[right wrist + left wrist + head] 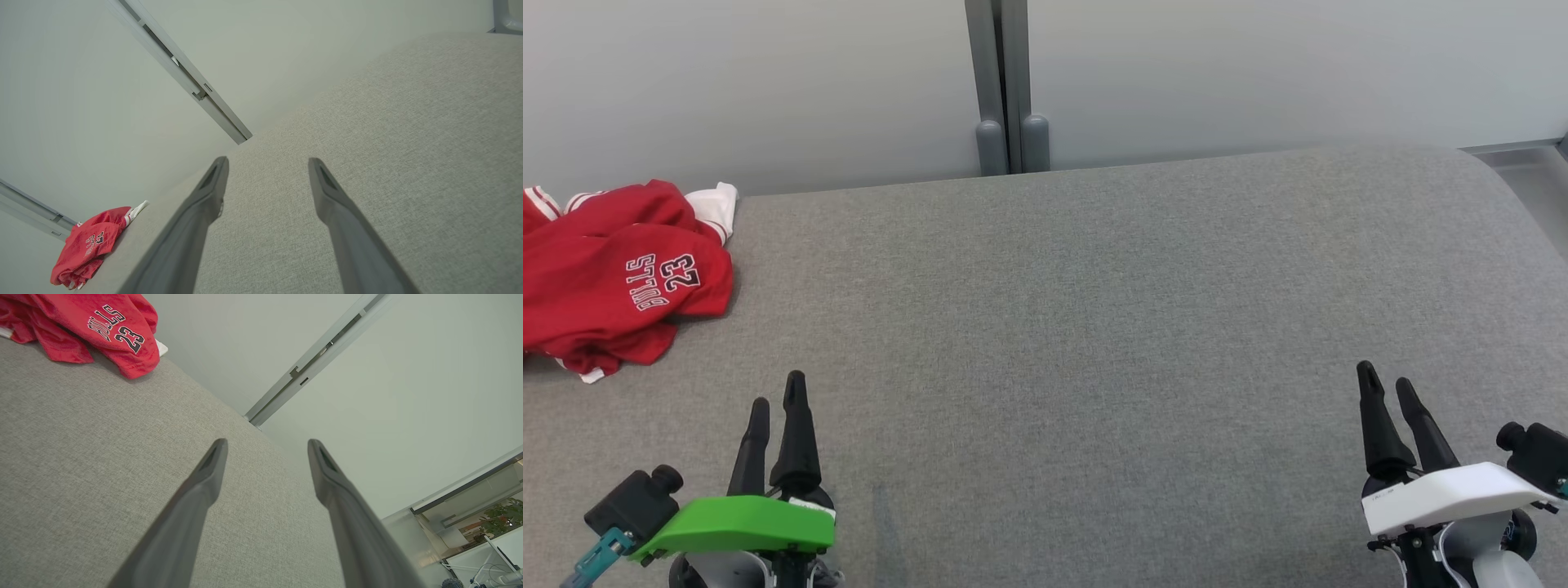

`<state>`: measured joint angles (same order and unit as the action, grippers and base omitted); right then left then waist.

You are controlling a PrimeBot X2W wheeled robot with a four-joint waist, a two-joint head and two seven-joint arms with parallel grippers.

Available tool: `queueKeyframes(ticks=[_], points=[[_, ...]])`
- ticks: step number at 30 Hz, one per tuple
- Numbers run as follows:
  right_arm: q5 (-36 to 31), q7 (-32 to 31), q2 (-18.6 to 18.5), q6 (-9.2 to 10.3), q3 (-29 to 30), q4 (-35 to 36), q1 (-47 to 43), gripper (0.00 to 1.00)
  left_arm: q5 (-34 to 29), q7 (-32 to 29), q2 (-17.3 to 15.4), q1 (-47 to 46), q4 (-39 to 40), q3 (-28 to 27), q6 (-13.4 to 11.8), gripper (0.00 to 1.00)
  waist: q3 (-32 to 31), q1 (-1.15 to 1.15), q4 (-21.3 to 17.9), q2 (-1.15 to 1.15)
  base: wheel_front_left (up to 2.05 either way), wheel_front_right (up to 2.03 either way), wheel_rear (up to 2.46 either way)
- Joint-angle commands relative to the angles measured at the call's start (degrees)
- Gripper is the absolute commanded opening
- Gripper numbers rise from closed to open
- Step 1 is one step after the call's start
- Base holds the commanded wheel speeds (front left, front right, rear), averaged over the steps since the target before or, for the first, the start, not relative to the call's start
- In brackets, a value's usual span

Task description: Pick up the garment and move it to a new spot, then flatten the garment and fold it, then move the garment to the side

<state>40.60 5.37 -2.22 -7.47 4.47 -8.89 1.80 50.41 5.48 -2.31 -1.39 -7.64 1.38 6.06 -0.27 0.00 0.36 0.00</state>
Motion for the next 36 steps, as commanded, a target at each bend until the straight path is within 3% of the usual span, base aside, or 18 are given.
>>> queueKeyframes(ticks=[1, 36], points=[[-2.42, 0.73, -0.41, -0.02, -0.2, 1.09, 0.18, 1.0, -2.27, 0.63, -0.43, 0.12, 0.59, 0.19, -0.06, 1.0, 0.0, 0.0, 0.02, 0.0, 0.0, 0.0, 0.0], [-25.3, 5.91, -0.63, -0.03, -2.27, -0.52, -1.02, 1.0, -20.61, 5.85, -0.63, 2.25, -2.99, 3.19, -0.54, 1.0, -0.42, 0.0, 0.52, 0.0, 0.0, 0.0, 0.0]])
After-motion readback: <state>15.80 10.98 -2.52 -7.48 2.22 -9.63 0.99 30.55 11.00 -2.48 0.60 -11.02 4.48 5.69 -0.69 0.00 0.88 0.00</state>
